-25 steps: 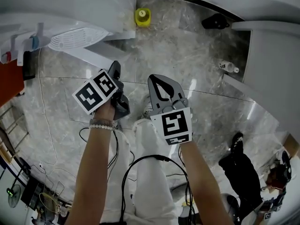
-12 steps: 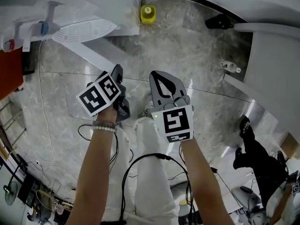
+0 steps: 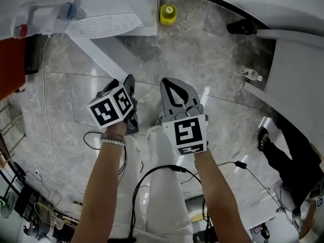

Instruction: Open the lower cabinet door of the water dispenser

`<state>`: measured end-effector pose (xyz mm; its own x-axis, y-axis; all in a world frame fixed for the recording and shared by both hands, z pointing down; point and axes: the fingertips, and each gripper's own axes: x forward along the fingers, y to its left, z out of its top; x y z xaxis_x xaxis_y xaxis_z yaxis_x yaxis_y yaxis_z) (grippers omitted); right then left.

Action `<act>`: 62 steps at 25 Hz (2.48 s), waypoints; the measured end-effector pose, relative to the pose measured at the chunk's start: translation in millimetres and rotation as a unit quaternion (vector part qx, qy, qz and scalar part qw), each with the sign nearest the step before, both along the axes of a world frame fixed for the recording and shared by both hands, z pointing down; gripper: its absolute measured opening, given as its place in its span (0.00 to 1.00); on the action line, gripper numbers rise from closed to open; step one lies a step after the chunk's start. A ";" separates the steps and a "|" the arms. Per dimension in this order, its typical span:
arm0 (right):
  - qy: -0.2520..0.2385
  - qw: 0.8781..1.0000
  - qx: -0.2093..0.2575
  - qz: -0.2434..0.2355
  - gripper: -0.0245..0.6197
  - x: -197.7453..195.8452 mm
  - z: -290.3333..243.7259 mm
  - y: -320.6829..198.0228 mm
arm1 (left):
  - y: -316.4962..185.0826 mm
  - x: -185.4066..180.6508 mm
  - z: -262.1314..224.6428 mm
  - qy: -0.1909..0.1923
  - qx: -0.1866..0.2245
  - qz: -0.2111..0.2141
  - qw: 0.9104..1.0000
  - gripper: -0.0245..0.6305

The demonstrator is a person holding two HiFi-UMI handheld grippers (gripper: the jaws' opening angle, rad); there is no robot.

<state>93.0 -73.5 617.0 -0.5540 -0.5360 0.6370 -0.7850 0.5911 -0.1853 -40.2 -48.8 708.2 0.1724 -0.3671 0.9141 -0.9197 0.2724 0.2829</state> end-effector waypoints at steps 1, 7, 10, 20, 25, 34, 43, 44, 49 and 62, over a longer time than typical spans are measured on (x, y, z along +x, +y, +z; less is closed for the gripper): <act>0.001 1.000 0.000 -0.002 0.04 -2.9 -0.1 1.5 | 3.4 -2.9 -0.3 -0.002 -0.001 0.002 1.000 0.38; 0.007 1.000 0.000 -0.015 0.04 -19.4 -2.3 12.4 | 22.2 -24.8 -4.6 -0.025 -0.004 0.025 0.999 0.35; 0.016 0.999 0.005 -0.031 0.04 -27.5 -2.5 18.9 | 30.4 -32.9 -4.1 -0.024 -0.006 0.034 0.999 0.35; 0.031 0.999 0.008 -0.031 0.04 -49.2 -4.1 33.1 | 59.0 -74.0 -5.6 -0.048 0.007 0.022 0.999 0.32; 0.039 0.999 0.007 -0.032 0.04 -63.9 -4.4 42.1 | 70.2 -97.9 -5.7 -0.059 0.013 0.019 0.998 0.31; 0.060 0.998 0.003 -0.028 0.04 -81.8 -3.2 56.5 | 84.1 -140.5 -6.1 -0.072 0.020 0.012 0.997 0.30; 0.075 0.997 -0.002 -0.013 0.04 -93.3 -1.0 60.9 | 90.8 -191.9 -7.4 -0.093 0.042 -0.019 0.995 0.20; 0.077 0.997 -0.002 -0.012 0.04 -94.7 -0.6 61.6 | 90.5 -198.1 -7.4 -0.097 0.044 -0.021 0.994 0.19; 0.084 0.996 -0.004 -0.012 0.04 -103.0 1.0 66.5 | 88.3 -223.9 -8.0 -0.109 0.053 -0.019 0.992 0.16; 0.101 0.995 -0.007 -0.009 0.04 -113.0 1.6 70.9 | 77.9 -276.9 -9.7 -0.132 0.070 -0.028 0.988 0.14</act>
